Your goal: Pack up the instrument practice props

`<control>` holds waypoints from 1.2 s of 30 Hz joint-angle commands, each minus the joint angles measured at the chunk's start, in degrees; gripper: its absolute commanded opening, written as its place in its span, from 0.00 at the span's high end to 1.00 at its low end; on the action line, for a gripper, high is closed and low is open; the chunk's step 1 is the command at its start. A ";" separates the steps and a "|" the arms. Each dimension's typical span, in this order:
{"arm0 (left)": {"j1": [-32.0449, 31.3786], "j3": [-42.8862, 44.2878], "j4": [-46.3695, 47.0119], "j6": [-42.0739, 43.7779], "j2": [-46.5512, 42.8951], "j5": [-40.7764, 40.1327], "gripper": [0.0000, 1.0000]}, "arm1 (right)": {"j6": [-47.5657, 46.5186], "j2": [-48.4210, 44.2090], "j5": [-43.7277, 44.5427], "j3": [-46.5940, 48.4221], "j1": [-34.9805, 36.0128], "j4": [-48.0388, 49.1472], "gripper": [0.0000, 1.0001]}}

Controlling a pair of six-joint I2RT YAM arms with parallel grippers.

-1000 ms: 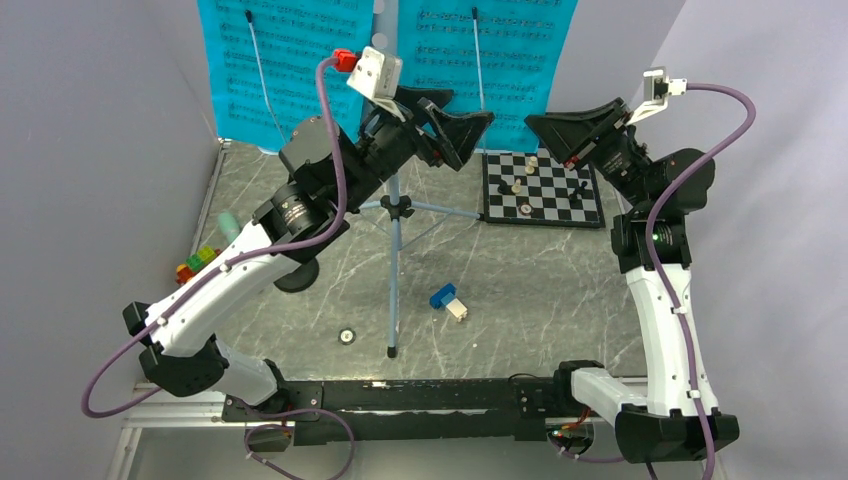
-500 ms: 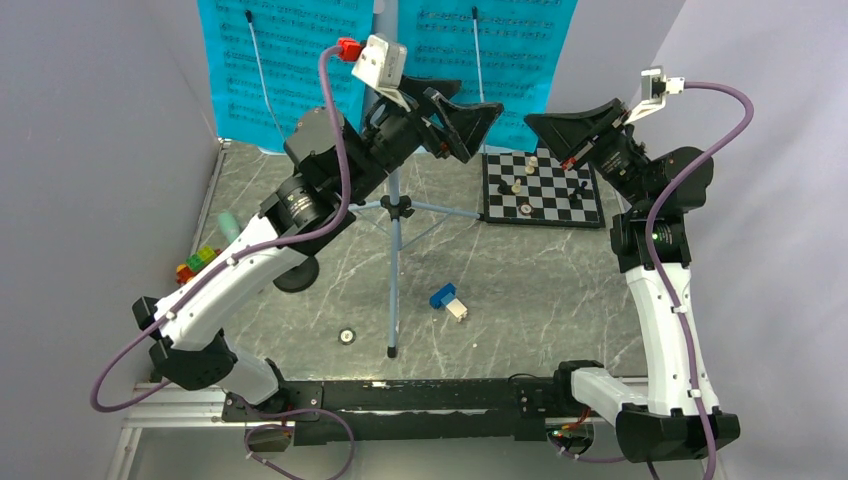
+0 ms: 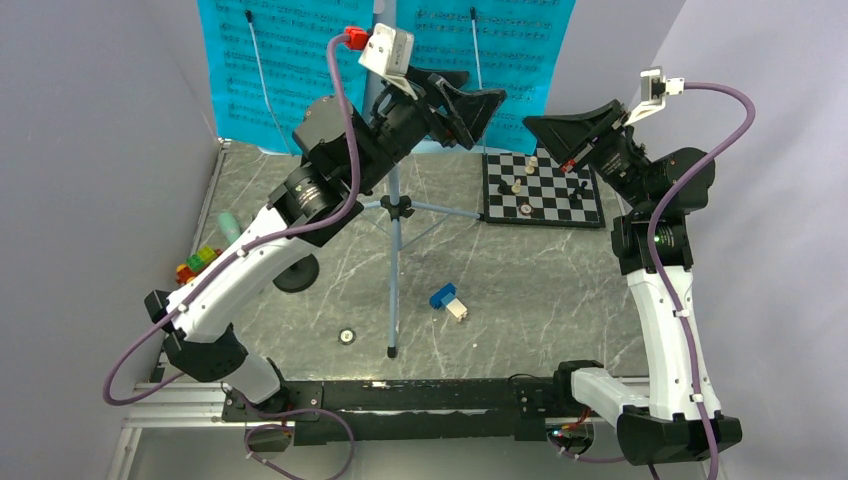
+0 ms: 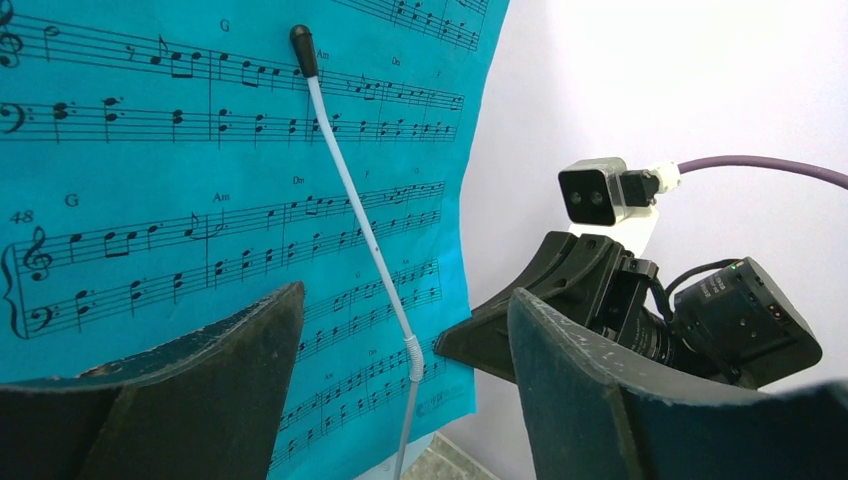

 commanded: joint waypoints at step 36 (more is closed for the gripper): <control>1.11 8.82 2.01 -3.51 5.53 9.93 0.56 | -0.15 -0.80 -0.50 2.66 0.28 -0.47 1.00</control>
